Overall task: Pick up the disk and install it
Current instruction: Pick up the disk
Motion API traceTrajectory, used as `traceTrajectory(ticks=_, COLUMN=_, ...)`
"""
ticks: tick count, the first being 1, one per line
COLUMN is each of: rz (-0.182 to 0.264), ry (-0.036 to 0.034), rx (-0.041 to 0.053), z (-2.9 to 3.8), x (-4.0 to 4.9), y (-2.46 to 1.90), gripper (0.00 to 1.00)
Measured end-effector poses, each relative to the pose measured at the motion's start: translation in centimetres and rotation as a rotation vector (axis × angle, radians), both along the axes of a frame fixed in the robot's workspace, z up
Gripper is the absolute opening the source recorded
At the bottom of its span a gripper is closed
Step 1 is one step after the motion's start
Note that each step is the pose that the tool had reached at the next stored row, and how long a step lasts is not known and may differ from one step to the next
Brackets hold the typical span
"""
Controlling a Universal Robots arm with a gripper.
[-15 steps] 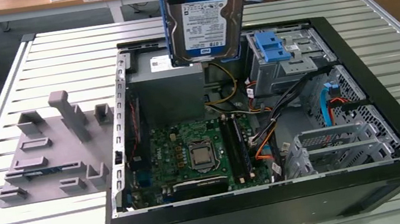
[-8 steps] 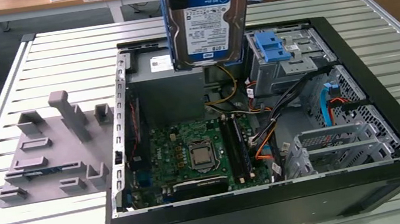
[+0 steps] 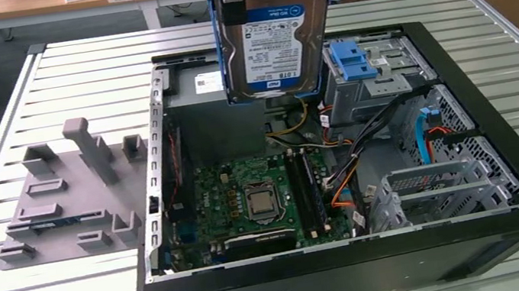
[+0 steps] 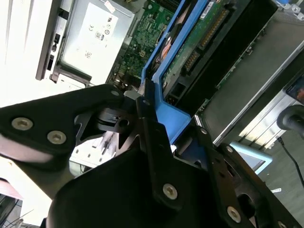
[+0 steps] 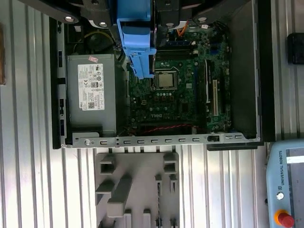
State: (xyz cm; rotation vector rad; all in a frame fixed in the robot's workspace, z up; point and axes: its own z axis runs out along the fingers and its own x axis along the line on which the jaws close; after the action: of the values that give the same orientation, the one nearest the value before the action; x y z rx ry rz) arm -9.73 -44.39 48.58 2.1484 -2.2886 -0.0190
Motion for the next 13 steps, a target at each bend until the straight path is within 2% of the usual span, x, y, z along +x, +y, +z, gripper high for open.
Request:
traceTrajectory(ticks=9, rz=0.0, ry=0.0001, rx=-0.0002, z=0.01, x=0.0, y=-0.06, gripper=0.37)
traceTrajectory(ticks=13, rz=0.0, ry=0.0001, rx=-0.0001, z=-0.02, x=0.0, y=-0.75, gripper=0.37)
